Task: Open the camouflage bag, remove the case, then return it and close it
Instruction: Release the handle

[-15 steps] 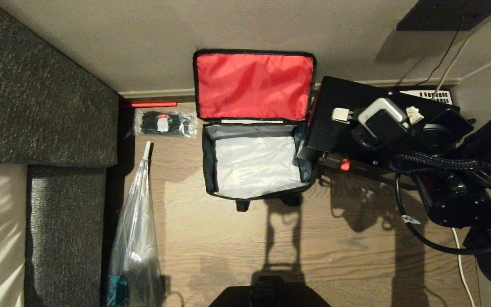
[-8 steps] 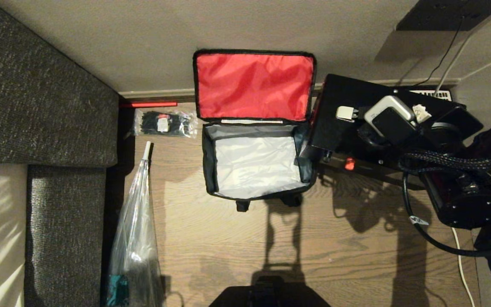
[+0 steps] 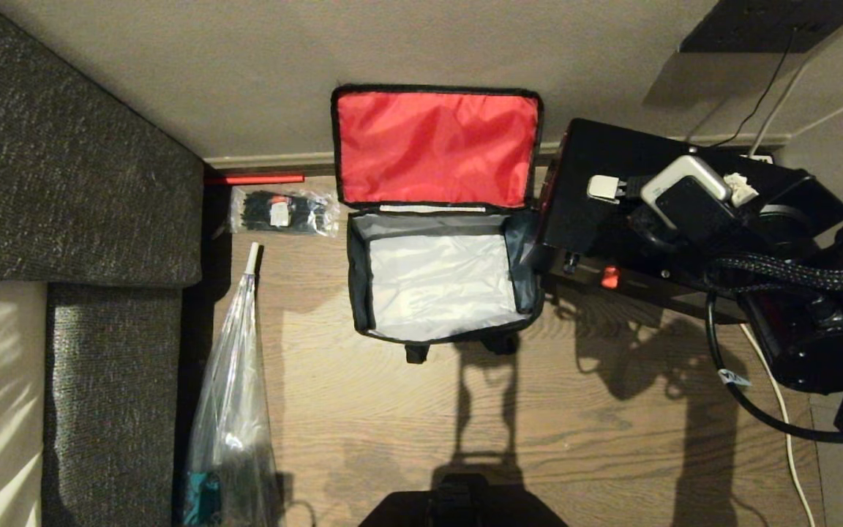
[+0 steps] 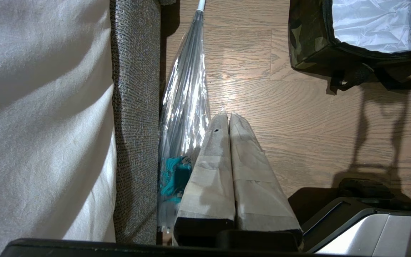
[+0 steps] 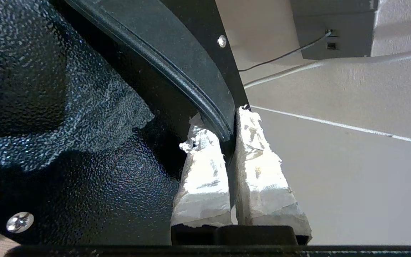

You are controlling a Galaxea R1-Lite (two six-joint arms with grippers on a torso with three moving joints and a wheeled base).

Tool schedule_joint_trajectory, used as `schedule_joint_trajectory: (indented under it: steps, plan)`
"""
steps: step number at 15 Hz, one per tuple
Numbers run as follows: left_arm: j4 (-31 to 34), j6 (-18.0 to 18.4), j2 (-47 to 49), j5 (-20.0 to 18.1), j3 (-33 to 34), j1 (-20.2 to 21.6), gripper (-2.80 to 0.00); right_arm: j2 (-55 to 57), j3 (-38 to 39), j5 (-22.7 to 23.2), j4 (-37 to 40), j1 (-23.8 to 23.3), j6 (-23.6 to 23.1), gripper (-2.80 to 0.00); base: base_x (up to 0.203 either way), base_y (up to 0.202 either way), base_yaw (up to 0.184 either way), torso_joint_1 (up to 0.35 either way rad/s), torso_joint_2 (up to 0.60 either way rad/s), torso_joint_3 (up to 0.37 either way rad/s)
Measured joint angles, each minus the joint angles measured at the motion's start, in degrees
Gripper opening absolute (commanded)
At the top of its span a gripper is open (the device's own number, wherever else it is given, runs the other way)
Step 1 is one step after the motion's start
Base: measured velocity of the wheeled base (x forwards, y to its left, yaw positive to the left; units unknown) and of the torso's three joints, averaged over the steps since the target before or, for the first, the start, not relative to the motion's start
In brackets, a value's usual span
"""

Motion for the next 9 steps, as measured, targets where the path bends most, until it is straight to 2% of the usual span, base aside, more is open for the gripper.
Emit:
schedule_joint_trajectory:
  steps: [9]
  plan:
    - [0.0, 0.0, 0.0, 0.0, 0.0, 0.0, -2.80, -0.7, 0.8, 0.0, 0.2, -2.8, 0.1, -2.80, 0.000, 0.000, 0.000, 0.000, 0.00, 0.000]
